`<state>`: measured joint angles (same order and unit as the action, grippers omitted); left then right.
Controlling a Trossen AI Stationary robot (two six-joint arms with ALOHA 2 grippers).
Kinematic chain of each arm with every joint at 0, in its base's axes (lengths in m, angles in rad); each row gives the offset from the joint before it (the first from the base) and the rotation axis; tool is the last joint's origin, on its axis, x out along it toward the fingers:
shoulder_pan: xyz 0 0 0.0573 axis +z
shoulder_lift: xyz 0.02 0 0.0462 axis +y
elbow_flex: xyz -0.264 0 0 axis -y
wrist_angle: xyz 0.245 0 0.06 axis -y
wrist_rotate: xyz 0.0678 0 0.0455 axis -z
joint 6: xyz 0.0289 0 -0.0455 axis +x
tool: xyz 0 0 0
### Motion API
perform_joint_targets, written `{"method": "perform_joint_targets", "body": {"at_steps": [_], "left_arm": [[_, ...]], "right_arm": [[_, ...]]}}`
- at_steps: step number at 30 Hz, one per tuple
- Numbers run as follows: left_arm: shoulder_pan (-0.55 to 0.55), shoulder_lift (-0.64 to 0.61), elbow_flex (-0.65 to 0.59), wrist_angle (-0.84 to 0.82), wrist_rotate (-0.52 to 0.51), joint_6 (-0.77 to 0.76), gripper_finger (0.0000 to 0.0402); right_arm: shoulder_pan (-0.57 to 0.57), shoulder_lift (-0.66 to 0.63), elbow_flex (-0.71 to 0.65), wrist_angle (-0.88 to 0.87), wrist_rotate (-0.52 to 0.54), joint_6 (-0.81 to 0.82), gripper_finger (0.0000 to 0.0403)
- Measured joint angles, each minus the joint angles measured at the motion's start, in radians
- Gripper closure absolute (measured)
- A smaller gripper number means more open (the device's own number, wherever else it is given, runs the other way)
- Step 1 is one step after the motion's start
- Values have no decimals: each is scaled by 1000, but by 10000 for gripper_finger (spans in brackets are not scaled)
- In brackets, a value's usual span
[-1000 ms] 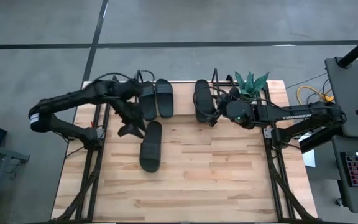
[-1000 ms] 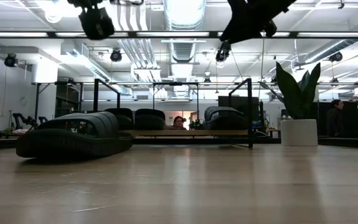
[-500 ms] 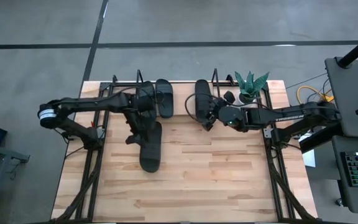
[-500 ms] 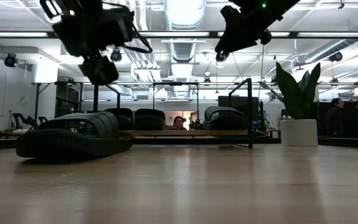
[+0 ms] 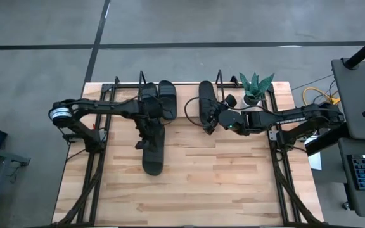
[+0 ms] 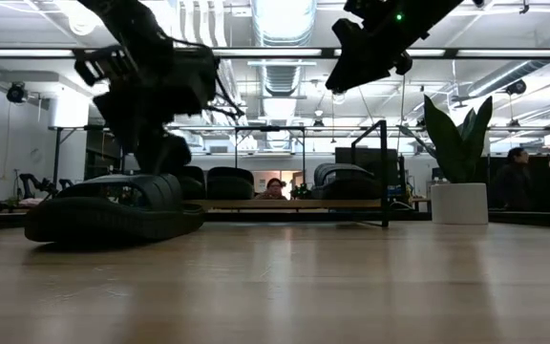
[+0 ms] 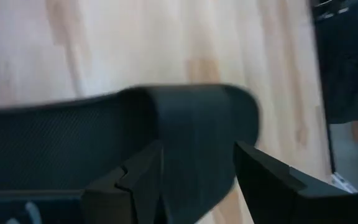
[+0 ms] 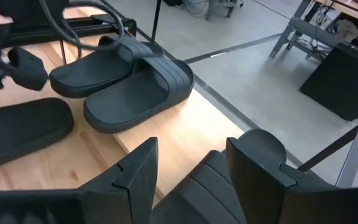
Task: Pick and place slides into the shelf
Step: Put the black slide on the shelf
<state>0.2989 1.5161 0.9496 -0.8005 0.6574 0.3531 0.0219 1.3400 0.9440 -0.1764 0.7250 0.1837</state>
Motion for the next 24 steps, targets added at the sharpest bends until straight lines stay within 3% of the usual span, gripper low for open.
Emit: {"method": "perform_joint_targets", "body": {"at_steps": [9,17,24], "left_arm": [[0,77,-3,-4,-32,-4,222],[-1,60,-6,-22,67,2,225],[-2,70,-6,-39,81,53,286]], "right_arm": [[0,-2,0,1,0,-1,223],[0,-2,0,1,0,-4,227],[0,-3,0,1,0,-12,239]]}}
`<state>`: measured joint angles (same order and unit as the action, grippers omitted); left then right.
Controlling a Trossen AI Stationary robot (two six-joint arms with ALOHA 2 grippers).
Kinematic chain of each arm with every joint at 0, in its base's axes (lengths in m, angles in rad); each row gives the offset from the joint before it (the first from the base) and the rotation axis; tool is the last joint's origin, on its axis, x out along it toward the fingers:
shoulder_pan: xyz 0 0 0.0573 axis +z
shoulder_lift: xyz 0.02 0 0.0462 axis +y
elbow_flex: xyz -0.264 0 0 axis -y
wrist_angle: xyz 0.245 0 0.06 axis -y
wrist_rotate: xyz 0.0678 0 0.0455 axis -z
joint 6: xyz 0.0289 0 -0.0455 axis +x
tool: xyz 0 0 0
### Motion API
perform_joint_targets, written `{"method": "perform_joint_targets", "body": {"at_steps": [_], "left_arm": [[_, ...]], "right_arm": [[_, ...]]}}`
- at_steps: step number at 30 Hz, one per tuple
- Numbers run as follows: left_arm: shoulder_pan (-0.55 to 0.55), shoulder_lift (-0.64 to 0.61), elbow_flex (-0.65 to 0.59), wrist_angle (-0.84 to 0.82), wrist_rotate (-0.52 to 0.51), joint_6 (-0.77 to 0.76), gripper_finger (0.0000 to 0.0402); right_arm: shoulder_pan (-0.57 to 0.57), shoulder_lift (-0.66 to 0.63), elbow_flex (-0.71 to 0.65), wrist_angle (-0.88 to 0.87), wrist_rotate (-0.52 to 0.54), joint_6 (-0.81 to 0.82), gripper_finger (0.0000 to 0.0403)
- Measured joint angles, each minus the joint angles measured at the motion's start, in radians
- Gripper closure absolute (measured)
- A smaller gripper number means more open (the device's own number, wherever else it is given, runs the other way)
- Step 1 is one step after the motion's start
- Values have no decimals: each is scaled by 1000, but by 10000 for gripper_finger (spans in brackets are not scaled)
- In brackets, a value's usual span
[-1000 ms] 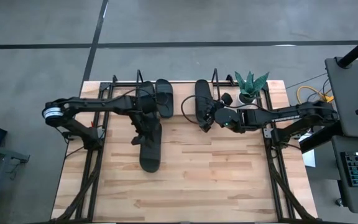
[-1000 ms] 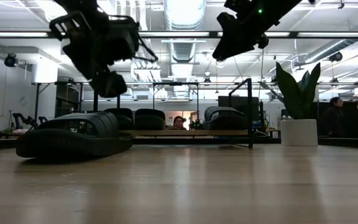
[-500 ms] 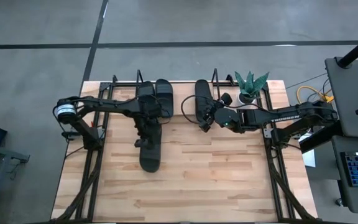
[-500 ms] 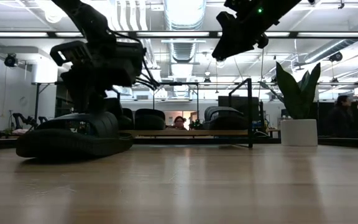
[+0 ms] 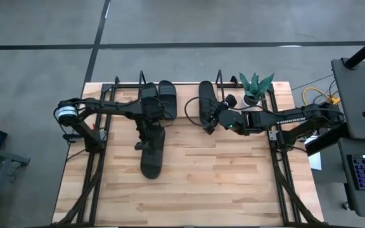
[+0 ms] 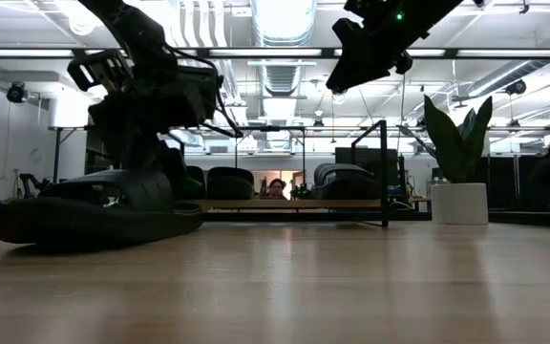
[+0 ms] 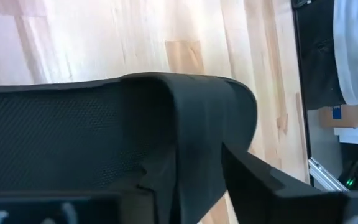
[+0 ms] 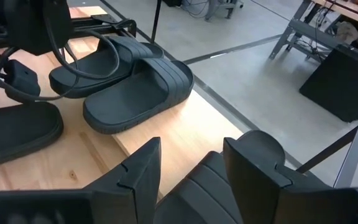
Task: Pick and place slides into the shelf
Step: Put the black slide on the shelf
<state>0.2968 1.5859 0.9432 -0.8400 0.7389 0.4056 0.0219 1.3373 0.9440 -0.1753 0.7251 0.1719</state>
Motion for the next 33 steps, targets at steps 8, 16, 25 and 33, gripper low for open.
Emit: {"method": "perform_joint_targets", "body": {"at_steps": [8,16,25,33], "left_arm": [[-5,42,5,0,-12,-37,342],[-4,44,5,-1,13,-1,346],[-4,44,31,-108,46,105,396],[-4,20,129,-278,42,108,400]], "right_arm": [[0,0,0,0,0,0,253],[0,0,0,1,0,0,268],[0,-1,0,2,0,-15,282],[39,-2,0,155,-19,-157,265]]}}
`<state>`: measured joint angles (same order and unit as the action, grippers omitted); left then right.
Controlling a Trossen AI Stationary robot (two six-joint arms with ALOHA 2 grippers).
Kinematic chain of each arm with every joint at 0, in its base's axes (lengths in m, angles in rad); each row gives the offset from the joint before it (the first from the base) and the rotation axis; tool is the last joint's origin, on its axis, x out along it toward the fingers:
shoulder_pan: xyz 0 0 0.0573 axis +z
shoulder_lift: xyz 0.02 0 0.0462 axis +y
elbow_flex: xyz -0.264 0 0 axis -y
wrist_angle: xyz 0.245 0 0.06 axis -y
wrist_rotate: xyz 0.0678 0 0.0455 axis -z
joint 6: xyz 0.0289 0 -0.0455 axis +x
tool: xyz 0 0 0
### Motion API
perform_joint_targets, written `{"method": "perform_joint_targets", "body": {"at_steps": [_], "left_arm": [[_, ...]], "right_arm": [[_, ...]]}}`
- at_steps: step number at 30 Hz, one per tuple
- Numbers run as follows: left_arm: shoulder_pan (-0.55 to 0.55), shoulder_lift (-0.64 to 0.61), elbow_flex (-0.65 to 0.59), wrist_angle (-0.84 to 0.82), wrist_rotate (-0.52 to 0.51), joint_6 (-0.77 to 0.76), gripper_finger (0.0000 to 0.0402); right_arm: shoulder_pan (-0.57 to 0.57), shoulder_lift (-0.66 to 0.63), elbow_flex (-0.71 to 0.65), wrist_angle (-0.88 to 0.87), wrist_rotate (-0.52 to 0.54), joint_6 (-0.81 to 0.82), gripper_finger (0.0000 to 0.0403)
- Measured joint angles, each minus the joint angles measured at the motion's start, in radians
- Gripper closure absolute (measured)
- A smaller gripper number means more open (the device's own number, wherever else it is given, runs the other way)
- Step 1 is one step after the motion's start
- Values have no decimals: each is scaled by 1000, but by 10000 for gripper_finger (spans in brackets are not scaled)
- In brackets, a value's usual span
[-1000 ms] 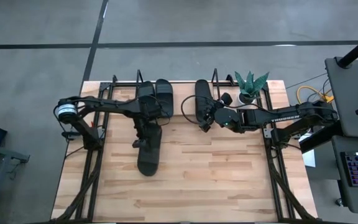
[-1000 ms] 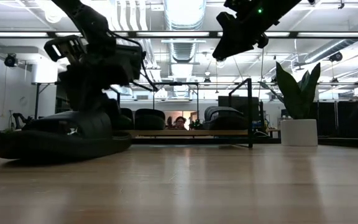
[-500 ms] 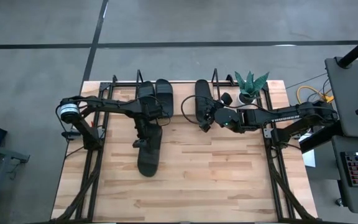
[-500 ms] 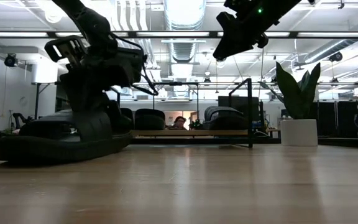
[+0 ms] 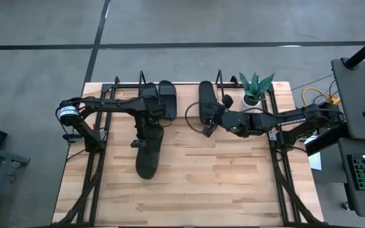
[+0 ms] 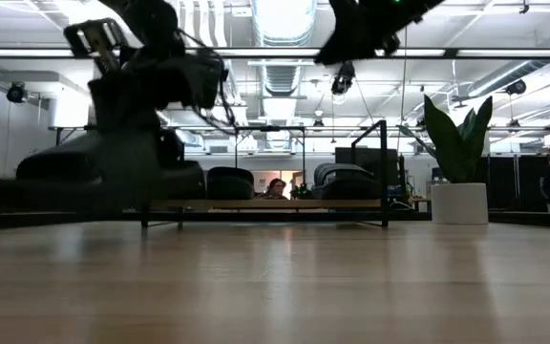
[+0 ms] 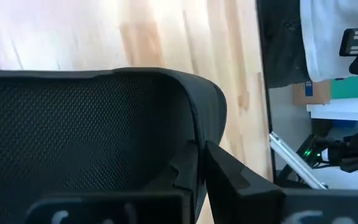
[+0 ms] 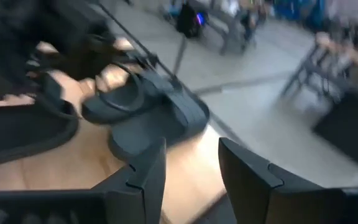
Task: Pick and place slides into the shelf
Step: Put the black slide on the shelf
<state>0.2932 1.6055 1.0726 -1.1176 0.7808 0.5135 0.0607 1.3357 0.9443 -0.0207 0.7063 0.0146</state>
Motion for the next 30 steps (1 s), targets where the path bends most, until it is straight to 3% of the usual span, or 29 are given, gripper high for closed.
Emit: {"method": "perform_joint_targets", "body": {"at_steps": [3,9,13,19,25,30], "left_arm": [[2,-14,57,-37,27,1,401],[30,-34,189,-55,248,-11,401],[57,-31,285,-62,314,-86,401],[100,-29,374,-65,337,-173,401],[126,-29,405,-59,336,-279,401],[127,-22,400,26,358,-507,401]], "right_arm": [[34,-1,0,119,0,-154,254],[133,-1,0,372,0,-581,232],[211,1,12,451,1,-828,218],[301,22,99,389,1,-860,204],[379,117,235,85,1,-853,204],[404,228,348,-112,20,-852,204]]}}
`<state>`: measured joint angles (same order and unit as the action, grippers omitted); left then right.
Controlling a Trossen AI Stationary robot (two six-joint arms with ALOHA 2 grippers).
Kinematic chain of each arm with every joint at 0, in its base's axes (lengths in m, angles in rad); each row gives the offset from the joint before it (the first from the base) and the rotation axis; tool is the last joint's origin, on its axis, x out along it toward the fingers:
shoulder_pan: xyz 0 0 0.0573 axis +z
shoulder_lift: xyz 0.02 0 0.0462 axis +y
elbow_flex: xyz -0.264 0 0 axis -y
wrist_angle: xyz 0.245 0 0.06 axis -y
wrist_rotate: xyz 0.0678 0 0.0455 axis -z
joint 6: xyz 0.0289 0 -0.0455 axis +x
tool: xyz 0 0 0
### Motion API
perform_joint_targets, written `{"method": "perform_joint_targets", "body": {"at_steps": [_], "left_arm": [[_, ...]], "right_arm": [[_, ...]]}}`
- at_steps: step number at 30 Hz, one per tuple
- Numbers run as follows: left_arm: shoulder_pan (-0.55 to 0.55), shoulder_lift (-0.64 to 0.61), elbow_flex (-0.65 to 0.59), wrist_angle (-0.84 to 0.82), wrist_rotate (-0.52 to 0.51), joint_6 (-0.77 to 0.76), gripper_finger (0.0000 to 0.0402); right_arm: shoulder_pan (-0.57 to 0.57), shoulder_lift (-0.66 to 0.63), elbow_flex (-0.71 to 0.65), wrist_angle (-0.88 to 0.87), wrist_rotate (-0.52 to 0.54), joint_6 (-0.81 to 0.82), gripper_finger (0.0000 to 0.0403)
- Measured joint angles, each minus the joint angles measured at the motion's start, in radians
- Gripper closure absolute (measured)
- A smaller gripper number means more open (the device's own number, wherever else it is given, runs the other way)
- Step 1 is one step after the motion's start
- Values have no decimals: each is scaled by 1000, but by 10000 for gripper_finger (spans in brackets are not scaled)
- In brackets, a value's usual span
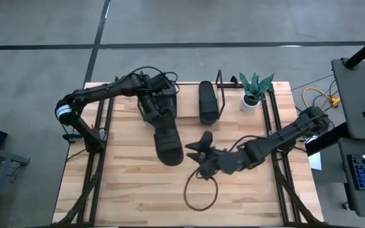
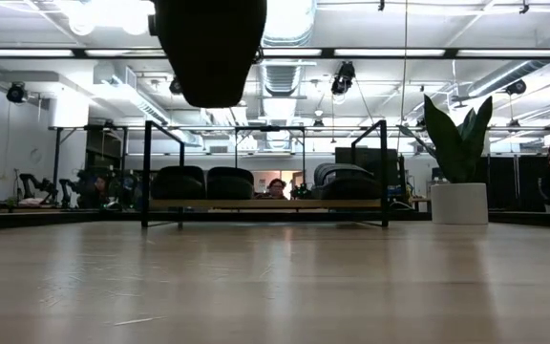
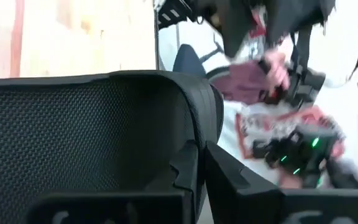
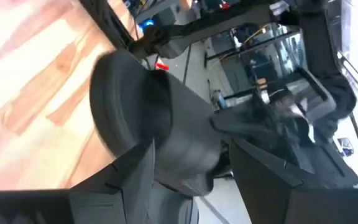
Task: Pick and place slides into the shelf
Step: Put the black slide on the shelf
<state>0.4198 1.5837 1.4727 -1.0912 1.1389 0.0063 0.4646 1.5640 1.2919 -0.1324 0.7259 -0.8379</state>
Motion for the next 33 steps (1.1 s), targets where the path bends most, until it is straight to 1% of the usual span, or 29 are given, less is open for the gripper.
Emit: {"method": "perform_joint_targets", "body": {"at_steps": [2,6,9,14,18,20,22,28,33], "left_arm": [[0,0,-4,46,3,-114,401],[0,-1,-2,121,6,-215,401],[4,-5,-1,140,5,-257,402],[16,-8,-4,145,3,-259,402],[19,-6,-5,177,5,-279,402],[19,-6,-6,220,35,-327,402],[17,-6,-6,285,88,-366,402],[10,-9,-2,437,106,-495,402],[10,-9,-1,467,108,-524,401]], "right_arm": [[8,33,41,-51,5,0,204],[23,97,126,-155,10,6,204],[37,126,187,-224,12,50,204],[67,140,253,-359,27,97,204],[79,135,262,-366,37,97,204],[78,135,257,-363,38,106,204],[77,141,252,-365,44,112,204],[48,141,243,-351,107,111,204],[28,141,243,-350,116,97,204]]}}
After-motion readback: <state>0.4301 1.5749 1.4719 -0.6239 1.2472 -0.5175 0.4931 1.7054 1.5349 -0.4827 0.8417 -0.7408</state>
